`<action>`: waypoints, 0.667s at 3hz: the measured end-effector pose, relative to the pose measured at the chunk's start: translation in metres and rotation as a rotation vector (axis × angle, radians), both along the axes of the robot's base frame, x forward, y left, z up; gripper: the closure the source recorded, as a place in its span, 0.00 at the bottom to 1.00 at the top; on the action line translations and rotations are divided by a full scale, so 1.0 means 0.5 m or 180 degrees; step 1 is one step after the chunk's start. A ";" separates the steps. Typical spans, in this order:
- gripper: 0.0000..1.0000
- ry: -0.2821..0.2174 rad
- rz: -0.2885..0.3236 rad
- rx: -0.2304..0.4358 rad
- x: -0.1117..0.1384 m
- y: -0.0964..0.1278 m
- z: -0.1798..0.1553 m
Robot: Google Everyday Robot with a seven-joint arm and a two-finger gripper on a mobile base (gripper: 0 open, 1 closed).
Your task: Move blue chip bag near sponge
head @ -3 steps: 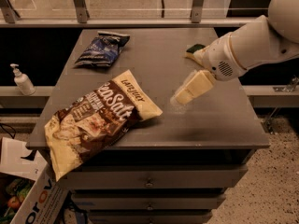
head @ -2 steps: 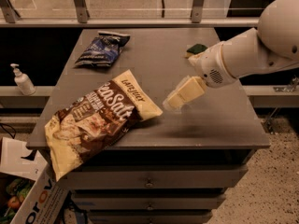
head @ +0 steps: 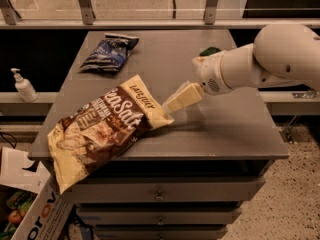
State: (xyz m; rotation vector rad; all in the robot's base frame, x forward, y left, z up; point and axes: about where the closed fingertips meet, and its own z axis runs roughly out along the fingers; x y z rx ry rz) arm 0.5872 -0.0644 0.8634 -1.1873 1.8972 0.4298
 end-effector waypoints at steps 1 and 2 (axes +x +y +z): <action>0.00 -0.0164 0.0022 0.0070 0.052 0.019 -0.008; 0.00 -0.0230 0.0089 0.0193 0.092 0.069 -0.015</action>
Offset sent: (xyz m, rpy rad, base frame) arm 0.0714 0.0614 -0.0115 0.1079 -0.0986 0.0475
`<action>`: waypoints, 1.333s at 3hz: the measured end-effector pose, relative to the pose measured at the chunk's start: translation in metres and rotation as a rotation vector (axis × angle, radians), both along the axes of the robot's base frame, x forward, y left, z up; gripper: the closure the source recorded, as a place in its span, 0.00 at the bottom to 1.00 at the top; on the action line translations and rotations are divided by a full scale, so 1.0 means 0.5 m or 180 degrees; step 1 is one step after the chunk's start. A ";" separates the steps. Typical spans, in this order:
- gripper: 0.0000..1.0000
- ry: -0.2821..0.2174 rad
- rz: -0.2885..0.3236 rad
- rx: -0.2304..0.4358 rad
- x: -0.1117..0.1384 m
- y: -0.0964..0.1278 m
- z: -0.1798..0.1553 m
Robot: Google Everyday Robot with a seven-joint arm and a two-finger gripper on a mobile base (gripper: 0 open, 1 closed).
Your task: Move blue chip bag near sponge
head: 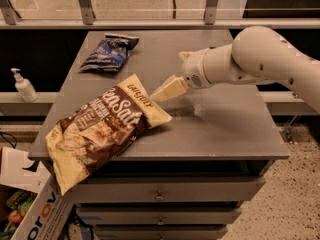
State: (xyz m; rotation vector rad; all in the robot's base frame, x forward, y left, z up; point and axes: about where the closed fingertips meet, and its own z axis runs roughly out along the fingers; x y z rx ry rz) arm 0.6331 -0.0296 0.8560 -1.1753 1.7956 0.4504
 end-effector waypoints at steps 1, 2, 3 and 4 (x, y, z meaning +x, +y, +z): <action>0.00 -0.0018 0.0062 0.0185 0.031 0.073 0.006; 0.00 -0.0032 0.0084 0.0319 0.048 0.138 0.007; 0.00 -0.0052 0.0058 0.0440 0.072 0.194 0.020; 0.00 -0.0058 0.0040 0.0458 0.097 0.229 0.022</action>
Offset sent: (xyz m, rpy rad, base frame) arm 0.0375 0.1048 0.0048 0.1548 -0.0192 0.0248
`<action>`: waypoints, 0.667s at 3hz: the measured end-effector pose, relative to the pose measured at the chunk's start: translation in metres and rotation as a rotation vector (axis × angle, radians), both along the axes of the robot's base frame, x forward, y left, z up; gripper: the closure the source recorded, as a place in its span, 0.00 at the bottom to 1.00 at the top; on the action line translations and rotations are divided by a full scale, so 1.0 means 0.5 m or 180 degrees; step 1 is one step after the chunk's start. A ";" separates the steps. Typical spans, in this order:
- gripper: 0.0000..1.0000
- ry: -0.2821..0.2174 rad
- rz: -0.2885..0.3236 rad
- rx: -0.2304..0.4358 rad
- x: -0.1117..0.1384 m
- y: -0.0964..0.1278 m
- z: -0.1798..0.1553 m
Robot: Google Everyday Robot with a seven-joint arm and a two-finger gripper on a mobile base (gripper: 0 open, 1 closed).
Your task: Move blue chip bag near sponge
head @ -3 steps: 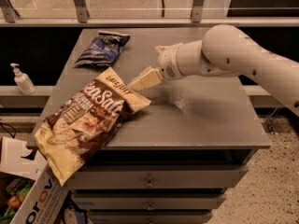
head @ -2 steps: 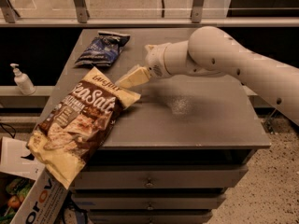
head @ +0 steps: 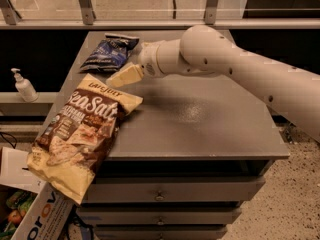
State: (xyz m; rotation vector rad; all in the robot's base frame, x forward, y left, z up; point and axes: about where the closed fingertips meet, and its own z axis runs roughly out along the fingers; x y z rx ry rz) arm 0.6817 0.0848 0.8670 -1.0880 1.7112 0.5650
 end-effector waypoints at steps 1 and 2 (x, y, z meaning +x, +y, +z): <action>0.00 0.0011 -0.0013 0.0013 0.029 0.029 -0.003; 0.00 0.0032 0.0022 -0.0015 0.053 0.064 -0.018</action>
Offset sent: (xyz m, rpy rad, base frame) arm 0.0430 0.0503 -0.0177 -0.0169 0.0162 0.0162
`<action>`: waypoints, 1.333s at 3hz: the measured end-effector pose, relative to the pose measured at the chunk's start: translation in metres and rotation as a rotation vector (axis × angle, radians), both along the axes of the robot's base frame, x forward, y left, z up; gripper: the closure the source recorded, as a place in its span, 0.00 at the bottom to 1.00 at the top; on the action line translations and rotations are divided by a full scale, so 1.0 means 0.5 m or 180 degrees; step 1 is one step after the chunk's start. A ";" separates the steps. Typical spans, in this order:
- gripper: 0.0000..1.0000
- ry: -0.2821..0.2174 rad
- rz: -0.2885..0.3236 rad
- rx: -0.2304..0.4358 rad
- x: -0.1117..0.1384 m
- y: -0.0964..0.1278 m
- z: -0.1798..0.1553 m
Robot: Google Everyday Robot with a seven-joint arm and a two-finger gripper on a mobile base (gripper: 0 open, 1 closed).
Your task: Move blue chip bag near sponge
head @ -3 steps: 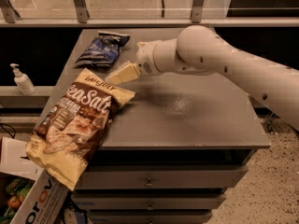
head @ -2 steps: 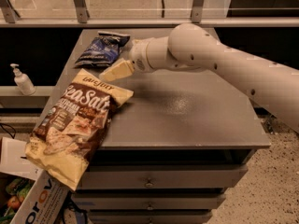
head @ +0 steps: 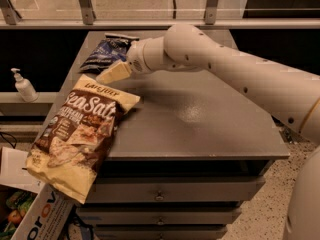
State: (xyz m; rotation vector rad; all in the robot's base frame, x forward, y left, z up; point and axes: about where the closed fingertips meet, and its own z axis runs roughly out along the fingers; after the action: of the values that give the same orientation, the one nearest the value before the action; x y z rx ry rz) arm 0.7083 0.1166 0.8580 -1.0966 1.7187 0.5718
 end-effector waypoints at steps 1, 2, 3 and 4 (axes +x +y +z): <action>0.00 0.0038 0.0023 -0.0041 0.022 0.020 -0.020; 0.18 0.0043 0.0062 -0.0028 0.037 0.039 -0.027; 0.42 0.0069 0.0078 -0.0020 0.043 0.048 -0.039; 0.64 0.0056 0.0062 -0.0019 0.045 0.042 -0.035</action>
Offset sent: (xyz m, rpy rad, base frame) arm 0.0299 0.0260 -0.0160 -0.0035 0.0116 0.0270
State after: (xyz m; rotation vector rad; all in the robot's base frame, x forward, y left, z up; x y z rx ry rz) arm 0.7309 0.1376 0.8406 -1.1168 1.7275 0.5904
